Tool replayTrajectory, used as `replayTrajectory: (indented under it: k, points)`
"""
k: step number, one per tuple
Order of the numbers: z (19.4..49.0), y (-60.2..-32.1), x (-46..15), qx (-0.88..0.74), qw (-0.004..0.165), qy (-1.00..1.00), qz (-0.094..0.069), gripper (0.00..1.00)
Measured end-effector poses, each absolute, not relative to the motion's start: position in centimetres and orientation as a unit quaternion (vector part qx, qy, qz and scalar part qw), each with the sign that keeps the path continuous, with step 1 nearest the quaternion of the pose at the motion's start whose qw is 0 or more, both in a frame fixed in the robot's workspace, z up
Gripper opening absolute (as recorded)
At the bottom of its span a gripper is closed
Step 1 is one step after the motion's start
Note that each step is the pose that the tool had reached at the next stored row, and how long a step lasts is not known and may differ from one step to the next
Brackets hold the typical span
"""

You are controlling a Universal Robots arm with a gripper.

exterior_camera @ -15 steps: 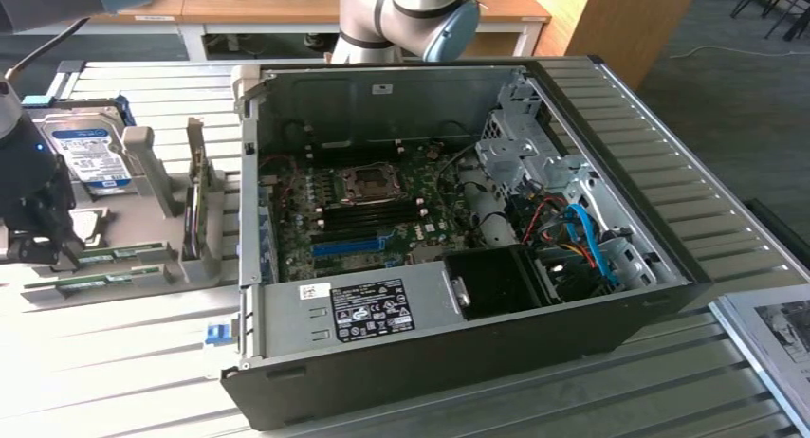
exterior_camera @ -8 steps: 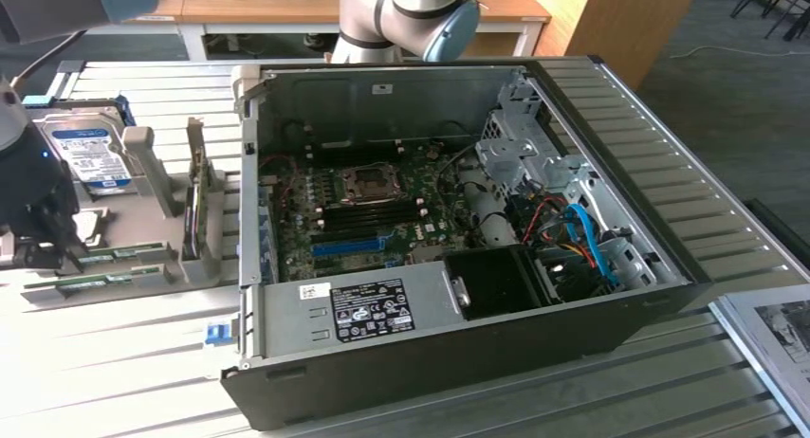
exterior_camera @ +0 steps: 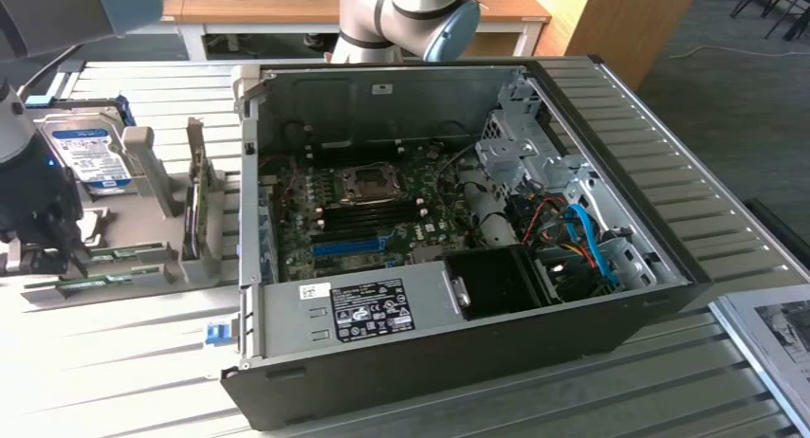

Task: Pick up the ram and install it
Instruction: 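Pick up the ram and move it above insertion slot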

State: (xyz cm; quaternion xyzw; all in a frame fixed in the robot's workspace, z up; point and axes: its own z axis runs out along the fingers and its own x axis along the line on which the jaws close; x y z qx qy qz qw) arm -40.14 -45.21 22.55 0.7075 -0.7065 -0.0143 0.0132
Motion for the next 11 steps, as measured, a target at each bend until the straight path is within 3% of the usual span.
replayTrajectory:
  k: [11]
  points:
    - [21.4,-45.2,-40.1,0.707,0.013,-0.706,-0.014,0.29]
